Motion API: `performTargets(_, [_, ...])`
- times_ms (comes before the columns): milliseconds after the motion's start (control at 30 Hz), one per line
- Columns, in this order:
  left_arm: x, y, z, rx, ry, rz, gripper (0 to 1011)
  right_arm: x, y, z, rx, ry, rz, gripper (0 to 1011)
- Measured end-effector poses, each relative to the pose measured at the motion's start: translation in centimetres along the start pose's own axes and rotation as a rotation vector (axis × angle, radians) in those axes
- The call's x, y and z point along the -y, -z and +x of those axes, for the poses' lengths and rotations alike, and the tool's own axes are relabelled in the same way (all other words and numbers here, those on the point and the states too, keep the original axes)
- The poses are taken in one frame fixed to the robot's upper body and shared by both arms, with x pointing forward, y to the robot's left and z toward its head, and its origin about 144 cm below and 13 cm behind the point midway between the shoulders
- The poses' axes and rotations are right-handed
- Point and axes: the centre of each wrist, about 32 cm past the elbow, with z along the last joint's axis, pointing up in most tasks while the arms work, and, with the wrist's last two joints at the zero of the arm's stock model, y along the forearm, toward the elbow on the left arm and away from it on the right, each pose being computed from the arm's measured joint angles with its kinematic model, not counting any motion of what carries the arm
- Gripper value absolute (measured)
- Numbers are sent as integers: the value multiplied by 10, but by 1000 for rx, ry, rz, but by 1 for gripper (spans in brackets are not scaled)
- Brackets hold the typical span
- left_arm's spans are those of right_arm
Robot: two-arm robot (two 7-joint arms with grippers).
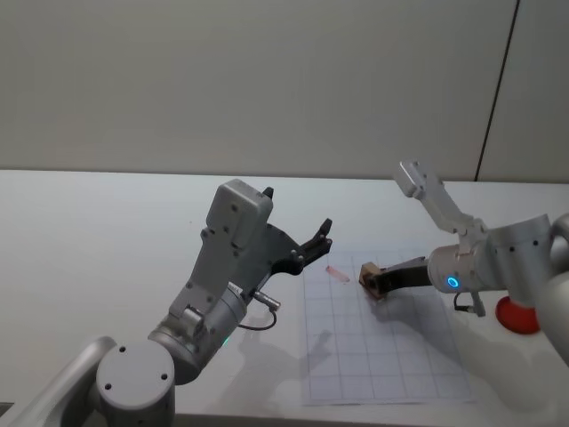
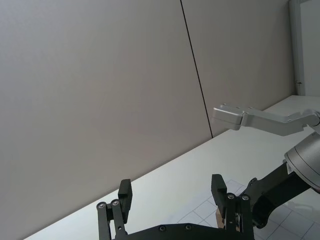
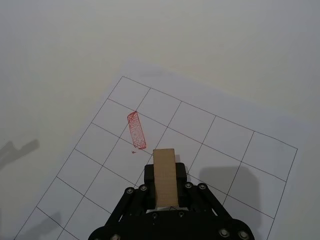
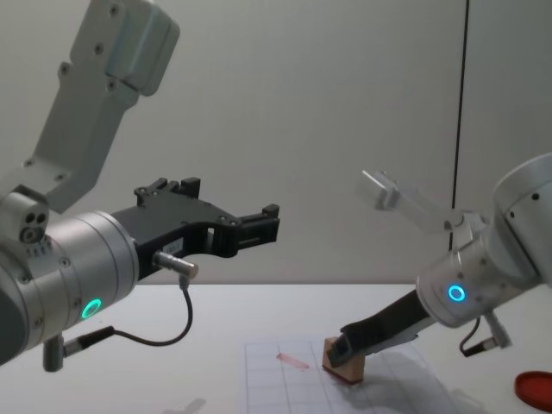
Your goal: Use the one hand to pick up the stamp and affix it onto the A4 paper.
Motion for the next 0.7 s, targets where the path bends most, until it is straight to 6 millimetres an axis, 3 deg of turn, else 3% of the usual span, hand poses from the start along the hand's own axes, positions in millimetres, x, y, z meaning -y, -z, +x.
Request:
performTargets(400, [0, 0, 0, 0, 0, 0, 1002, 2, 12, -3, -27, -10, 41, 217])
performTargets(700, [0, 0, 0, 0, 0, 0, 1002, 14, 4, -4, -39, -18, 95, 217])
